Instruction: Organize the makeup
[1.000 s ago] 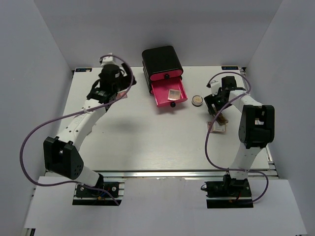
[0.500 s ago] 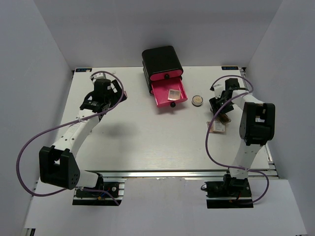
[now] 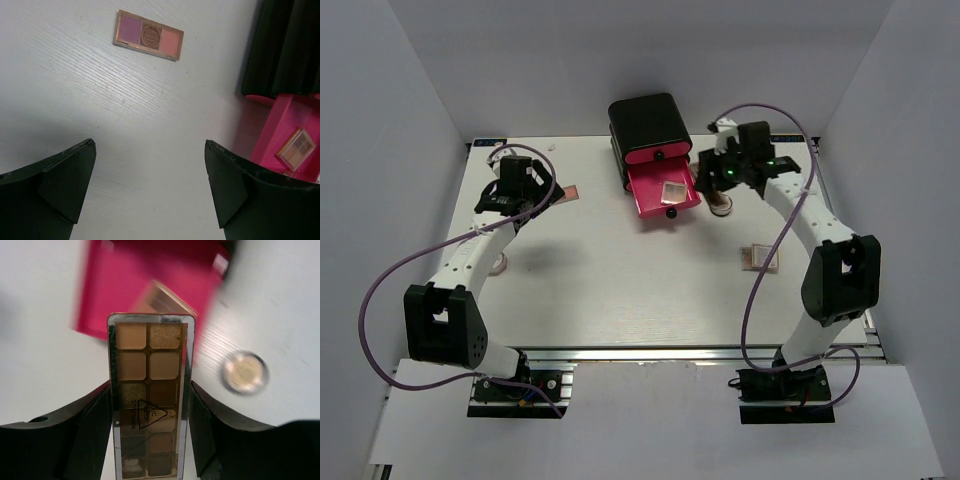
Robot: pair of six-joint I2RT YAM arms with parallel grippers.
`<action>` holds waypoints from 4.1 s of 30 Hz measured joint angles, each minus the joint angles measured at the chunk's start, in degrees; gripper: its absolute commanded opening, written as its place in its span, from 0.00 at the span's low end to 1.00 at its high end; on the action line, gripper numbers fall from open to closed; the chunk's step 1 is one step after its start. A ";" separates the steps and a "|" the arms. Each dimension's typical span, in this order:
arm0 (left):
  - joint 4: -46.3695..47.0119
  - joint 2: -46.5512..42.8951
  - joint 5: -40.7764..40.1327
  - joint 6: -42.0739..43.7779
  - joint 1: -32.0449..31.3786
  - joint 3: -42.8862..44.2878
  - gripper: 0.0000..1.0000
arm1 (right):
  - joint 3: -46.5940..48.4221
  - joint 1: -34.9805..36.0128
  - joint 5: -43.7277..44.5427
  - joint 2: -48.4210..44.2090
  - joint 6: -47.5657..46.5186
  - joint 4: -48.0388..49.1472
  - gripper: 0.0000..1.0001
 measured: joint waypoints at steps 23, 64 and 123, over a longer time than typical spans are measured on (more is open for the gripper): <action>0.22 -0.04 0.66 -3.98 0.44 -1.51 0.98 | 3.98 21.11 22.32 12.72 24.70 29.05 0.13; 0.09 3.17 2.60 -3.76 0.74 -0.76 0.98 | -10.10 19.39 1.07 -1.18 -7.19 23.61 0.06; 0.76 3.78 4.76 -3.28 0.74 -1.20 0.98 | 18.45 17.51 -9.97 19.76 -59.19 -13.46 0.00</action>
